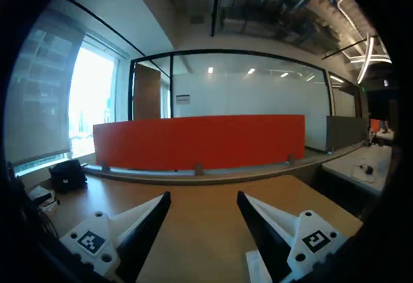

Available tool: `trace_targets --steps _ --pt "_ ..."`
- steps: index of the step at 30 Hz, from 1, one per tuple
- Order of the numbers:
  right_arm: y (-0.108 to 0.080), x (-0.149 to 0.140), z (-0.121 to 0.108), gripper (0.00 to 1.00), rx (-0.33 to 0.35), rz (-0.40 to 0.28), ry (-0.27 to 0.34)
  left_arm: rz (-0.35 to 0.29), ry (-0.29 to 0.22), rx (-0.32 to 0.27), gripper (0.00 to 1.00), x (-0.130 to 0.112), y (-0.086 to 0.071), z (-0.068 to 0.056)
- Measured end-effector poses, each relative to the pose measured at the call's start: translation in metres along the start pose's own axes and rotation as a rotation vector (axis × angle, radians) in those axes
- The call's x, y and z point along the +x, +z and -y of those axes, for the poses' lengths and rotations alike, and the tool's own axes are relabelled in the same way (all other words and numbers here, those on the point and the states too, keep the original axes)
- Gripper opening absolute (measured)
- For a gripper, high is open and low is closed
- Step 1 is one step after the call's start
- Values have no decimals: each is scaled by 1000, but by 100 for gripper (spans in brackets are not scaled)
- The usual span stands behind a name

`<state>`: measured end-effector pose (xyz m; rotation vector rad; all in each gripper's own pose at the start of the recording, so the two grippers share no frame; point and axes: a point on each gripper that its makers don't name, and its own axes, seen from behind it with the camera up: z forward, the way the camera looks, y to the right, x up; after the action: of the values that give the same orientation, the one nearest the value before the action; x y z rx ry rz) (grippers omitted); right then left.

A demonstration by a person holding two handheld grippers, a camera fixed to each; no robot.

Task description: Fold towel

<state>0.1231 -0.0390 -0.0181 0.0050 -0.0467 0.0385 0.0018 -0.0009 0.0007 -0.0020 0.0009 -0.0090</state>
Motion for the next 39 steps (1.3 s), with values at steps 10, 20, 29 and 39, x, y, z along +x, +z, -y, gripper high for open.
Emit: trace_targets --steps 10,20,29,39 --pt "6 10 -12 100 -11 -43 -20 1 7 3 95 0 0 -1" --pt "10 8 -33 100 -22 -83 -13 1 8 3 95 0 -1 -1" --pt "11 -29 -42 100 -14 -72 -7 1 8 3 94 -1 -1 -1" --pt "17 -65 -46 100 -5 -72 4 1 8 3 94 -1 -1 -1"
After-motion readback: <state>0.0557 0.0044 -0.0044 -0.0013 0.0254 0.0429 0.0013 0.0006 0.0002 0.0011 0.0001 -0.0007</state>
